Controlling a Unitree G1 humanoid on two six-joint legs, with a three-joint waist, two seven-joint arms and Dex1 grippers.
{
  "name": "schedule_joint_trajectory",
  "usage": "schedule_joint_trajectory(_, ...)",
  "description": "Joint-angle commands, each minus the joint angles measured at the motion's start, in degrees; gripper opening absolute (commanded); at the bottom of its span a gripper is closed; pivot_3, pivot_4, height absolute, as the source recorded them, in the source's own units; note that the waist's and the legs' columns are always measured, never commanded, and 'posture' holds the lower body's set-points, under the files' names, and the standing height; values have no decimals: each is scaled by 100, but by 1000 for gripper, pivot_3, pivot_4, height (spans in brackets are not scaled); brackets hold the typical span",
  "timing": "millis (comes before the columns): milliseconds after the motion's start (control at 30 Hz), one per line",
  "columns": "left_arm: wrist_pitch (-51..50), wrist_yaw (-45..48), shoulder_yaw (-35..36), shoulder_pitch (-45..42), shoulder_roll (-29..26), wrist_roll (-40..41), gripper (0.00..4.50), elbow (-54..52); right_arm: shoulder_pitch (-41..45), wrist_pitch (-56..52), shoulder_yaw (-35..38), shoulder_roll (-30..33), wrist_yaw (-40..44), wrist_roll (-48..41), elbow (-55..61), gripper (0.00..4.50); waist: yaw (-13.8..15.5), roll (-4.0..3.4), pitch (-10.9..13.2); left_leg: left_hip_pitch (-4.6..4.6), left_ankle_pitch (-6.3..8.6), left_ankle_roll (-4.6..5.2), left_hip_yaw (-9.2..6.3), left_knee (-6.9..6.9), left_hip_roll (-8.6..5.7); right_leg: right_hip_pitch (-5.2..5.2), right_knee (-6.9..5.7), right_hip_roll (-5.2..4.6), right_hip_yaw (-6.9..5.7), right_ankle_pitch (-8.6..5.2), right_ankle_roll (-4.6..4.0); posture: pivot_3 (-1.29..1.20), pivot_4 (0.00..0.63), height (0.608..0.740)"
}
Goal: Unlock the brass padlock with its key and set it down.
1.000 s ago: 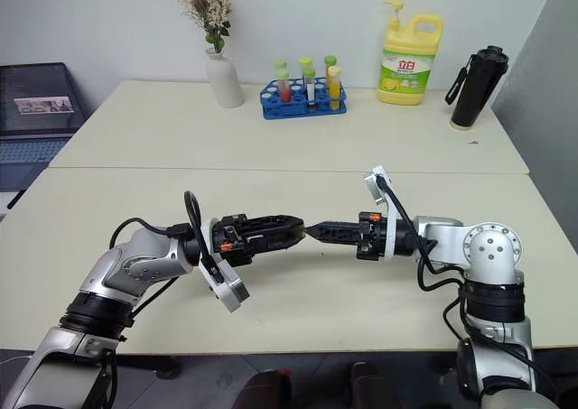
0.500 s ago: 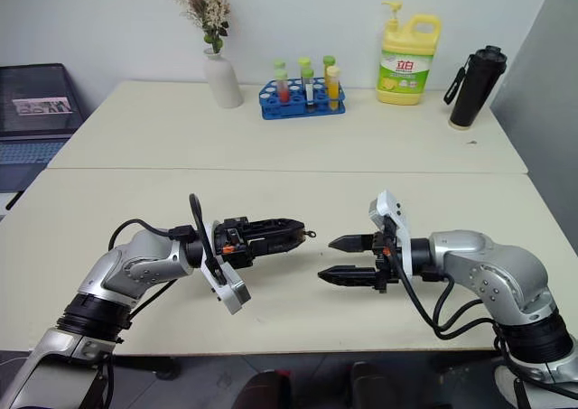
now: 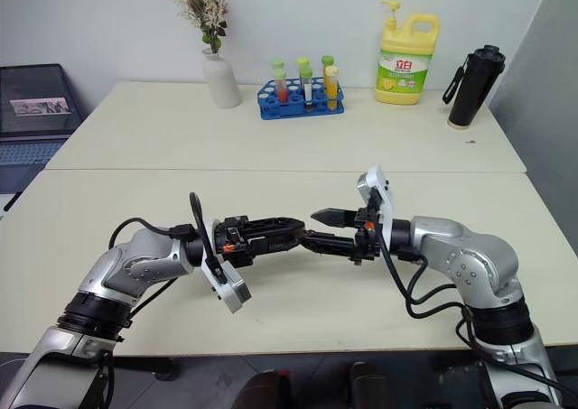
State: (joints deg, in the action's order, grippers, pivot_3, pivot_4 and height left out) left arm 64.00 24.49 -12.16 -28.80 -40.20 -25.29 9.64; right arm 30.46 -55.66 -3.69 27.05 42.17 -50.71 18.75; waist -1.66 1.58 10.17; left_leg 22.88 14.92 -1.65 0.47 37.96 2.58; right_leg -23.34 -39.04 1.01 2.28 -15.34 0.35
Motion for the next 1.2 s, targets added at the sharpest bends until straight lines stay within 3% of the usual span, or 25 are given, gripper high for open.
schedule_joint_trajectory(33,-26,-75,25,-40,3,45,975,-127,115,-82,67,-95,-48,-139,81,3557,0,0,0,0,0,0,0,0,0,0,0,0,0,0,0,0,150,740)
schedule_joint_trajectory(367,-70,-113,38,-33,34,2,975,-158,166,-250,-4,-280,-165,-20,23,3557,1,0,0,0,0,0,-1,0,-1,0,0,-2,0,0,0,0,150,740)
schedule_joint_trajectory(467,-95,-124,41,-34,56,-14,975,-173,165,-277,-8,-272,-182,-8,25,2968,0,0,0,0,0,0,-1,0,-1,0,0,-2,-1,0,0,0,150,740)
schedule_joint_trajectory(733,-125,-175,59,-38,106,-97,975,-172,238,-425,44,-333,-270,-97,-15,184,0,0,0,0,0,0,0,0,-1,0,-1,-1,1,0,0,0,150,740)
schedule_joint_trajectory(1100,-260,-262,43,-60,176,-181,975,-156,299,-496,110,-373,-293,-166,-13,188,0,0,0,0,0,0,-1,0,-1,0,0,-2,0,0,0,0,150,740)
schedule_joint_trajectory(1200,-426,-221,47,-23,232,284,1905,-188,302,-471,108,-359,-267,-145,-14,188,0,0,0,0,0,0,-1,0,-1,0,0,-2,0,0,0,0,150,740)
